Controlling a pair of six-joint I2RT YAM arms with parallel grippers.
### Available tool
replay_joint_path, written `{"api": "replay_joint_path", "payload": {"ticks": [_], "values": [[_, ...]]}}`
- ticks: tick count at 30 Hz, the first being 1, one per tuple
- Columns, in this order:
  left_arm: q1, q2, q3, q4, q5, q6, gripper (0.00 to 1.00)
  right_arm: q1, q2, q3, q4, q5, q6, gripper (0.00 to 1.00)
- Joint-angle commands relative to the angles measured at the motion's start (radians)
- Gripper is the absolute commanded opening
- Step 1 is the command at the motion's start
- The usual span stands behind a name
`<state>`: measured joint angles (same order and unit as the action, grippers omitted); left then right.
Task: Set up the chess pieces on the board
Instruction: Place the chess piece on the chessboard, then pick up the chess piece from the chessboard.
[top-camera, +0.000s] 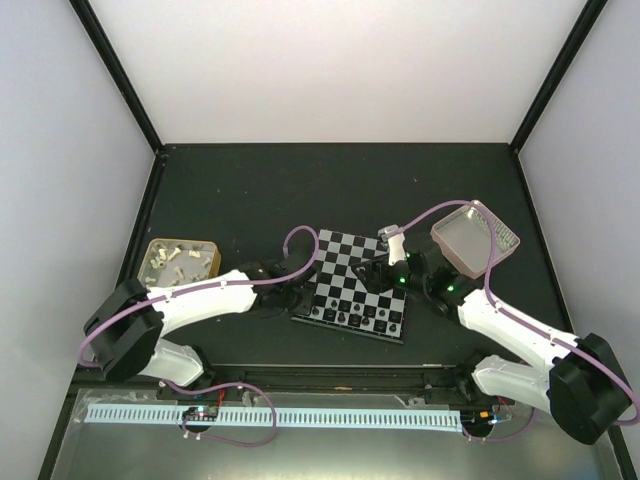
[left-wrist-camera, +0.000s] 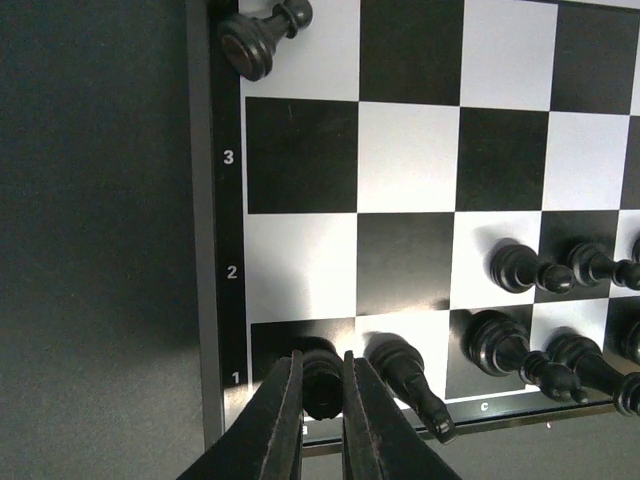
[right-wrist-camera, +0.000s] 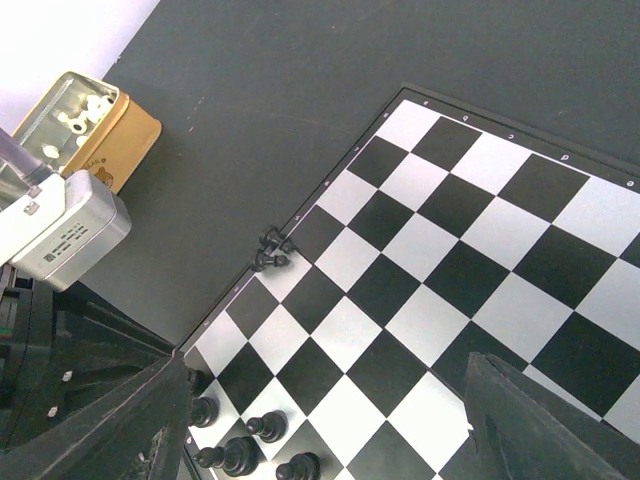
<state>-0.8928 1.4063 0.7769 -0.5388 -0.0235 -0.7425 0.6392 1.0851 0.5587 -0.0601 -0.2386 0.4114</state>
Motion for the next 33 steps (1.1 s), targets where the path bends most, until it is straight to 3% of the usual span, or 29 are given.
{"api": "replay_joint_path", "payload": {"ticks": [1, 6, 12, 22, 27, 33], "values": [[-0.01, -0.009, 0.013, -0.074, -0.027, -0.012, 0.09, 0.001, 0.007, 0.007, 0.003, 0.024, 0.013, 0.76], [-0.012, 0.009, 0.012, -0.058, -0.019, -0.004, 0.14, 0.002, 0.009, 0.008, 0.005, 0.021, 0.017, 0.76], [-0.014, -0.002, 0.03, -0.06, -0.016, 0.004, 0.33, 0.001, 0.004, 0.013, -0.002, 0.021, 0.025, 0.76], [0.034, -0.008, 0.126, -0.063, -0.052, 0.025, 0.55, 0.002, -0.03, 0.01, -0.012, 0.035, 0.034, 0.76], [0.105, 0.036, 0.169, -0.026, -0.048, 0.033, 0.55, 0.001, -0.049, -0.005, -0.006, 0.047, 0.042, 0.76], [0.166, 0.14, 0.221, 0.003, -0.019, 0.038, 0.45, 0.002, -0.054, -0.006, -0.006, 0.05, 0.043, 0.76]]}}
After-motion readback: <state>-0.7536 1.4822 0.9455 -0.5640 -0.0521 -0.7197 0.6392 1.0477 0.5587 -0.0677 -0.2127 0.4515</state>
